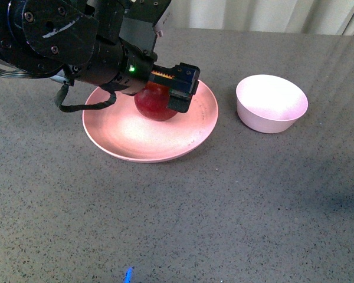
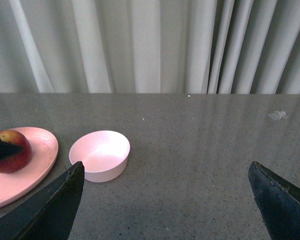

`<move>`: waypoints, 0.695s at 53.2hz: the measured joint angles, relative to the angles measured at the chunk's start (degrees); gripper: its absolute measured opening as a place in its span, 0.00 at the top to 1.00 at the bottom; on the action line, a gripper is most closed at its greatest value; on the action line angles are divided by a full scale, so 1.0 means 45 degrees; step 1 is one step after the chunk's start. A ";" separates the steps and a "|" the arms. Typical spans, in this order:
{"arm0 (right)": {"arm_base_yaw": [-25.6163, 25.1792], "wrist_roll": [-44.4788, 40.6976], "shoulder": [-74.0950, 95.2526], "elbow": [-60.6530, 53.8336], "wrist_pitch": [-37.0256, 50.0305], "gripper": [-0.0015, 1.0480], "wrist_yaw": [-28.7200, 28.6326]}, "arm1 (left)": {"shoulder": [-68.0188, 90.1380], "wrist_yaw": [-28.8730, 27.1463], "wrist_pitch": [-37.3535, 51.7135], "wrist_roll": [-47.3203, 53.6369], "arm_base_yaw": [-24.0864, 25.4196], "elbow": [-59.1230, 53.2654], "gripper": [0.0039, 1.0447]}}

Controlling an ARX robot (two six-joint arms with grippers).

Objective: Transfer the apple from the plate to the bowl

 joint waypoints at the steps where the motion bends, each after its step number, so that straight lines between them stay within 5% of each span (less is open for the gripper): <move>1: 0.0000 0.0000 0.0000 0.0000 0.0000 0.09 0.0000 | 0.0049 -0.0019 -0.0039 0.0000 0.0000 0.0058 0.08; 14: 0.0000 0.0000 0.0000 0.0000 0.0000 0.09 0.0000 | 0.0364 -0.0209 -0.0233 0.0005 0.0005 0.0393 0.09; 21: 0.0000 0.0000 0.0000 0.0000 0.0000 0.09 0.0000 | 0.0384 -0.0291 -0.0223 0.0005 -0.0010 0.0442 0.25; 37: 0.0000 0.0000 0.0000 0.0000 0.0000 0.09 0.0000 | -0.0199 -0.0267 -0.0024 -0.0034 -0.0554 0.0219 0.29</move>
